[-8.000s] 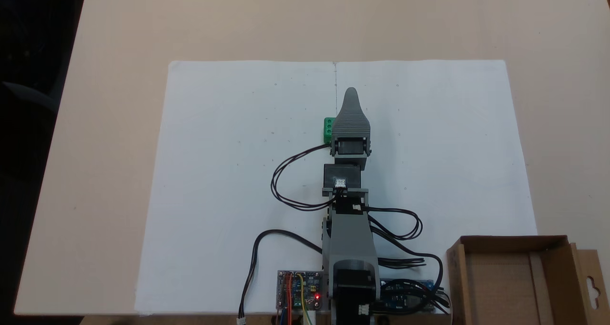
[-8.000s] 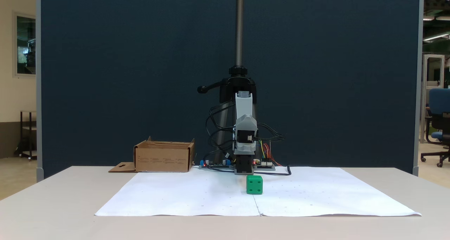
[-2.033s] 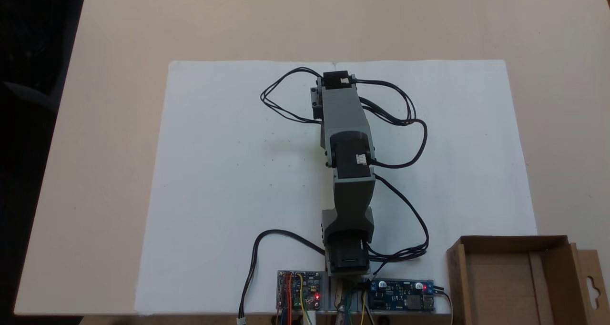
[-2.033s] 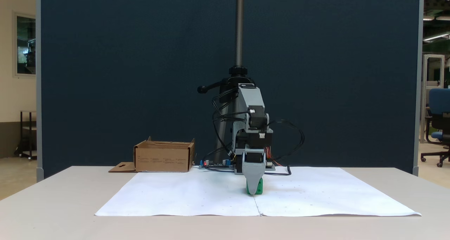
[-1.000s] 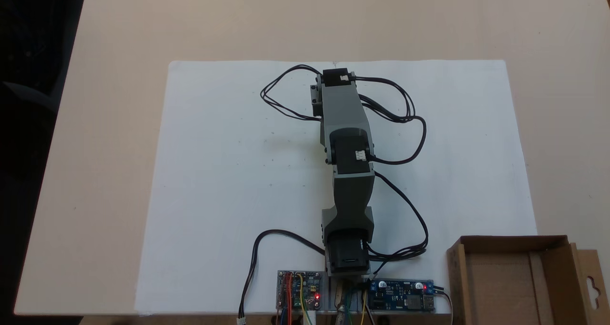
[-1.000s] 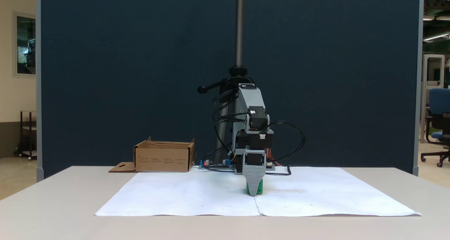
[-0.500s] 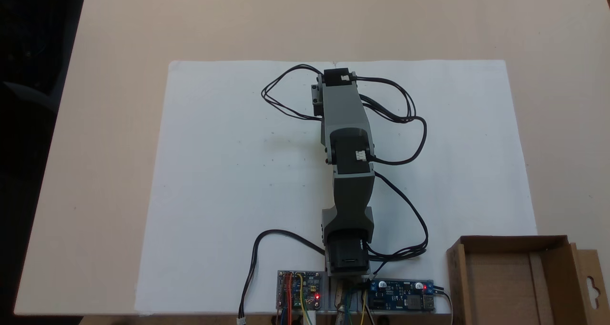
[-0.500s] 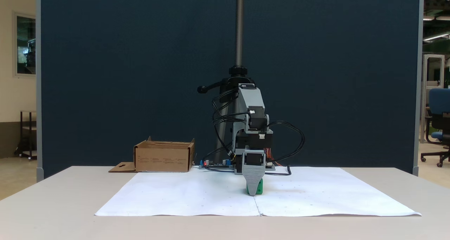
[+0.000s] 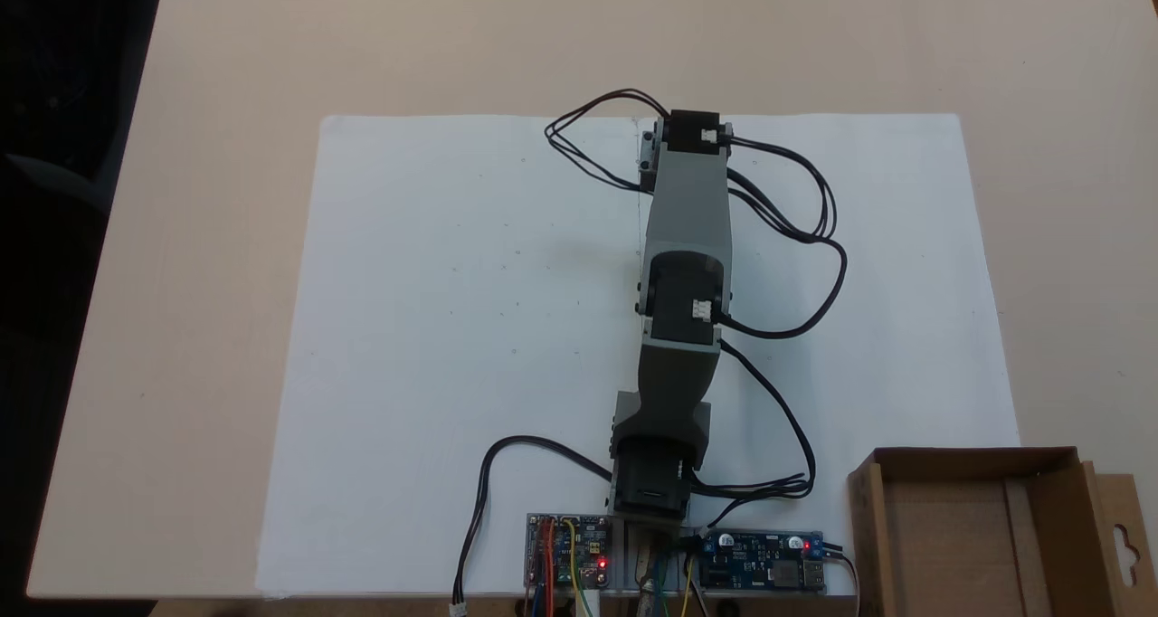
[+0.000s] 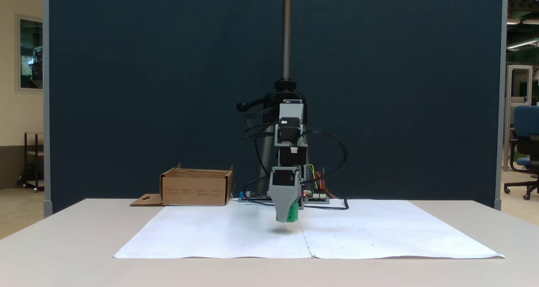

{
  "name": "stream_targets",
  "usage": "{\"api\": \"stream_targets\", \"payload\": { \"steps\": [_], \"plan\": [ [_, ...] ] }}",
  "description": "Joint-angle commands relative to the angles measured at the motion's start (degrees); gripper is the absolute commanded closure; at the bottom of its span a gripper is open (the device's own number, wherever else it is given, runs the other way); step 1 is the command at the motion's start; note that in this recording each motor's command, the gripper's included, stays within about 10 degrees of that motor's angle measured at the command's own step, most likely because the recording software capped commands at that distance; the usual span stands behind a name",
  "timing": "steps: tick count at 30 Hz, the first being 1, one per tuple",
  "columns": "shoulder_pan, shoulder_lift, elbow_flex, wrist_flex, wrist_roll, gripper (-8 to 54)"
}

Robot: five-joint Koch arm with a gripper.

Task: Grasp a green dice and put it in the bin.

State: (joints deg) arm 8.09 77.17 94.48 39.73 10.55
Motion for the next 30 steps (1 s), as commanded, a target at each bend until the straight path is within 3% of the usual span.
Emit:
{"api": "stream_targets", "payload": {
  "steps": [1, 8, 21, 30],
  "plan": [
    [4.7, 2.9, -5.3, -1.8, 2.1, 33.9],
    [24.7, 4.4, -17.8, -3.0, -2.1, 33.9],
    [54.1, 15.6, -21.9, -4.8, -9.8, 33.9],
    [81.9, 10.6, -21.9, -3.4, -20.4, 33.9]
  ]
}}
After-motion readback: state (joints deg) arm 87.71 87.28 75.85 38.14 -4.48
